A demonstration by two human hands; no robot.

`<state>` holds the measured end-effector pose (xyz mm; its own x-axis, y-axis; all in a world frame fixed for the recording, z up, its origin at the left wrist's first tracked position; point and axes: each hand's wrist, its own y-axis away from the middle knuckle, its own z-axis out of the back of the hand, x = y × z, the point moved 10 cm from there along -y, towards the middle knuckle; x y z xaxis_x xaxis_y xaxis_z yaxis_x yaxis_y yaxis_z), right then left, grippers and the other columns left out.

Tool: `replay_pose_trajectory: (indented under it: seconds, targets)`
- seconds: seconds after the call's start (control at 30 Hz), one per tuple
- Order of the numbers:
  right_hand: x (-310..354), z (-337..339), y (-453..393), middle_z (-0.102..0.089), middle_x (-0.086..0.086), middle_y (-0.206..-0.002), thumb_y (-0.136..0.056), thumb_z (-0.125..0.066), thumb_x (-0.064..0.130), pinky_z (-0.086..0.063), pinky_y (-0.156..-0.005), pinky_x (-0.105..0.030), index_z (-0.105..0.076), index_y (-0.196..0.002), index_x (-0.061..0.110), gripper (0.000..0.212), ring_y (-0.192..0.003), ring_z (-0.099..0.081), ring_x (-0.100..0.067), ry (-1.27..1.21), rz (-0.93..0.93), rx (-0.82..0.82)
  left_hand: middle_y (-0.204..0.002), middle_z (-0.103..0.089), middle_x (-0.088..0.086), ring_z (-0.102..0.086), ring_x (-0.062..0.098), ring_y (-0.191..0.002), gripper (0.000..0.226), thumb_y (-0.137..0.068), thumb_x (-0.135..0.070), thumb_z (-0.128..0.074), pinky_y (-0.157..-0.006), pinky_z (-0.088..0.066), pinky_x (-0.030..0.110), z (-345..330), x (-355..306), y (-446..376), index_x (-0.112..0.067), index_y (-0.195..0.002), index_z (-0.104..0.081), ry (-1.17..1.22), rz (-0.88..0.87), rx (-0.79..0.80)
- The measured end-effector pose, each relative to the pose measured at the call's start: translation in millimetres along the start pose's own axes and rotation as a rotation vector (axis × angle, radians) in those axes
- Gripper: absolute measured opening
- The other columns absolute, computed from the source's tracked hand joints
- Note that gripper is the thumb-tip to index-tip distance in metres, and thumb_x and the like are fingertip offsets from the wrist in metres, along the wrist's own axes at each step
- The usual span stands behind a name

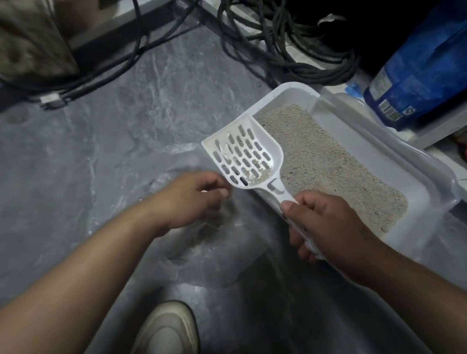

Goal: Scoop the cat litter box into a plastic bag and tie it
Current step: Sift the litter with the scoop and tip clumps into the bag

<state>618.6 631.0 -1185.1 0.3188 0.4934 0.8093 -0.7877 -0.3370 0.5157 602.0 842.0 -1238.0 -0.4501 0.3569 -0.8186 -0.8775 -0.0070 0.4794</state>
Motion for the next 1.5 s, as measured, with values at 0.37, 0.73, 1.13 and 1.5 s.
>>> replay_pose_trajectory:
  seconds: [0.37,0.73,1.13,1.5]
  targets:
    - [2,-4,3,-0.063,-0.014,-0.061,-0.098,-0.059,0.024,-0.043,-0.041,-0.026,-0.06,-0.086,0.001,0.026,-0.045,-0.053,-0.022,0.008,0.041,0.012,-0.144,-0.054,-0.02,-0.053,-0.002,-0.129,0.051,-0.095,-0.024,-0.058,-0.113,-0.042,0.032,-52,-6,10,-0.047,-0.14,-0.051,-0.136,-0.129,0.271]
    - [-7,-41,-2,-0.062,0.003,-0.074,-0.097,-0.055,0.041,-0.033,-0.057,-0.029,-0.049,-0.085,0.021,0.024,-0.071,-0.059,-0.018,0.682,0.279,-0.026,-0.13,-0.064,0.003,-0.061,0.026,-0.117,0.037,-0.091,-0.033,-0.063,-0.097,-0.051,0.036,-14,38,25,-0.025,-0.128,-0.064,-0.904,0.201,0.222]
    - [-10,-57,-6,-0.063,0.0,-0.11,-0.103,-0.041,0.03,-0.043,-0.069,-0.034,-0.049,-0.105,0.023,0.011,-0.097,-0.067,-0.027,1.144,0.276,-0.028,-0.143,-0.052,0.008,-0.052,0.027,-0.131,0.078,-0.081,-0.061,-0.068,-0.11,-0.037,0.038,-16,54,29,-0.018,-0.142,-0.046,-0.996,0.328,0.114]
    - [-13,-45,3,-0.062,-0.001,-0.108,-0.103,-0.04,0.026,-0.038,-0.064,-0.034,-0.052,-0.111,0.022,0.016,-0.093,-0.069,-0.029,1.239,0.306,-0.061,-0.144,-0.048,0.013,-0.052,0.032,-0.13,0.082,-0.078,-0.077,-0.061,-0.104,-0.046,0.039,-25,57,26,-0.021,-0.137,-0.051,-0.944,0.386,0.137]
